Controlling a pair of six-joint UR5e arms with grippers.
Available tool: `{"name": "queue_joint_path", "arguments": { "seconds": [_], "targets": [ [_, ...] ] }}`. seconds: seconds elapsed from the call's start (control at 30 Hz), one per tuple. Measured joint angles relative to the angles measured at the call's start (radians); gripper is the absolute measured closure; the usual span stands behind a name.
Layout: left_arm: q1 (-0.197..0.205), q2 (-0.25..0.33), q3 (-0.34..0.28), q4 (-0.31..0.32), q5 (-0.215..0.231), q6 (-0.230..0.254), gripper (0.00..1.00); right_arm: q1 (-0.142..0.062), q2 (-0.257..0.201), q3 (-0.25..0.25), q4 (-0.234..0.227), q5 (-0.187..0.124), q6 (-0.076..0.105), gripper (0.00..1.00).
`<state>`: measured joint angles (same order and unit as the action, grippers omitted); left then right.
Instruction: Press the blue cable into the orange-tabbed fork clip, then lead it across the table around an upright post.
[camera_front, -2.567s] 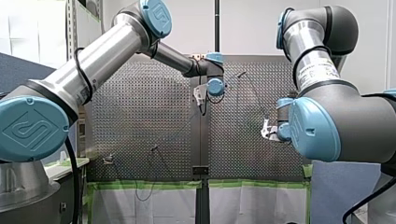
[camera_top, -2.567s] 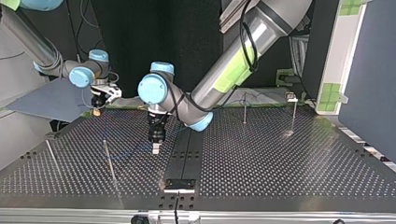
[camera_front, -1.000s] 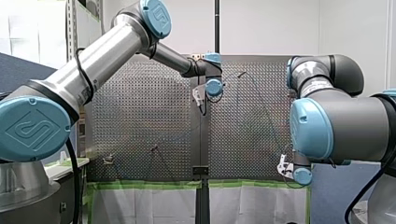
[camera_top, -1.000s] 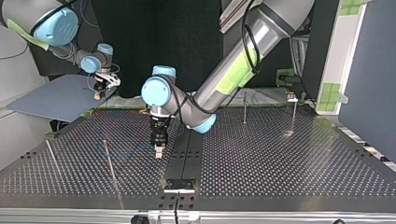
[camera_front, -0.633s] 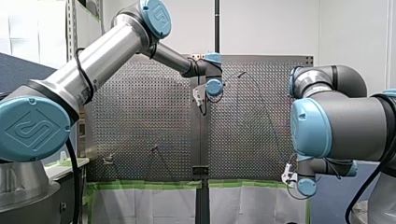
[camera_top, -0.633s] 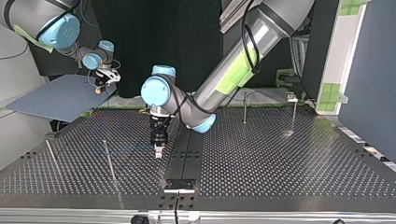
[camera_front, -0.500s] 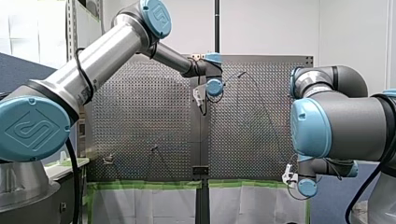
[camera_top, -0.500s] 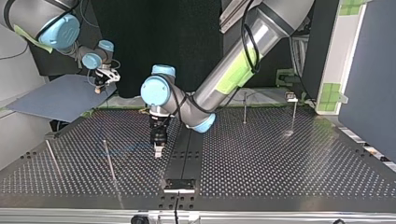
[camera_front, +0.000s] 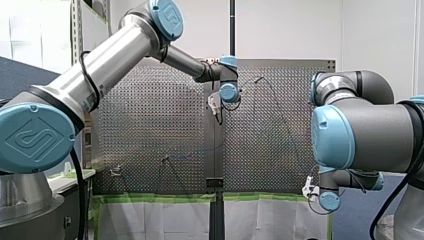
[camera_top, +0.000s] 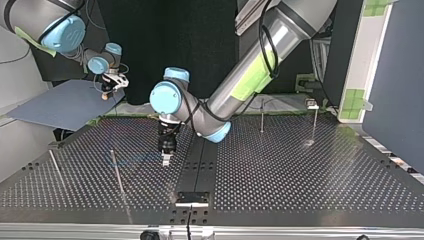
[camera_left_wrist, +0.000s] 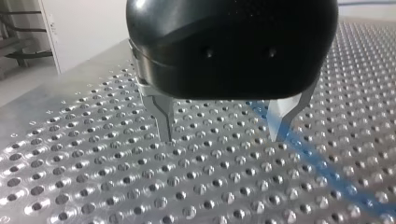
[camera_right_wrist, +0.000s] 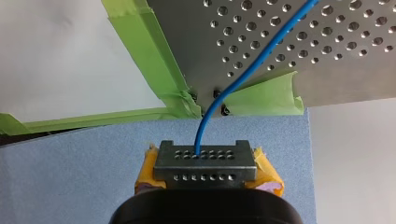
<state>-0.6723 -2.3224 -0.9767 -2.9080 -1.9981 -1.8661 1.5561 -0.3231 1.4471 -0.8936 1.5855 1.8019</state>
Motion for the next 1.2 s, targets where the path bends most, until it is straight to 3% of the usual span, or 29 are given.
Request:
{"name": "queue_joint_path", "arguments": {
  "seconds": [0.3, 0.67, 0.97, 1.2],
  "targets": [
    [-0.026, 0.062, -0.001, -0.078, 0.078, 0.006, 0.00, 0.001, 0.000, 0.000, 0.001, -0.005, 0.000, 1.00],
    [-0.075, 0.125, -0.001, -0.170, 0.169, 0.075, 0.00, 0.003, 0.000, 0.000, 0.001, -0.006, 0.001, 1.00],
    [-0.086, 0.154, 0.010, -0.241, 0.192, 0.129, 0.00, 0.004, 0.000, -0.001, 0.002, -0.007, 0.001, 1.00],
    [-0.077, 0.154, 0.063, -0.300, 0.205, 0.187, 0.00, 0.004, 0.000, 0.000, 0.002, -0.012, 0.001, 1.00]
  ]
}}
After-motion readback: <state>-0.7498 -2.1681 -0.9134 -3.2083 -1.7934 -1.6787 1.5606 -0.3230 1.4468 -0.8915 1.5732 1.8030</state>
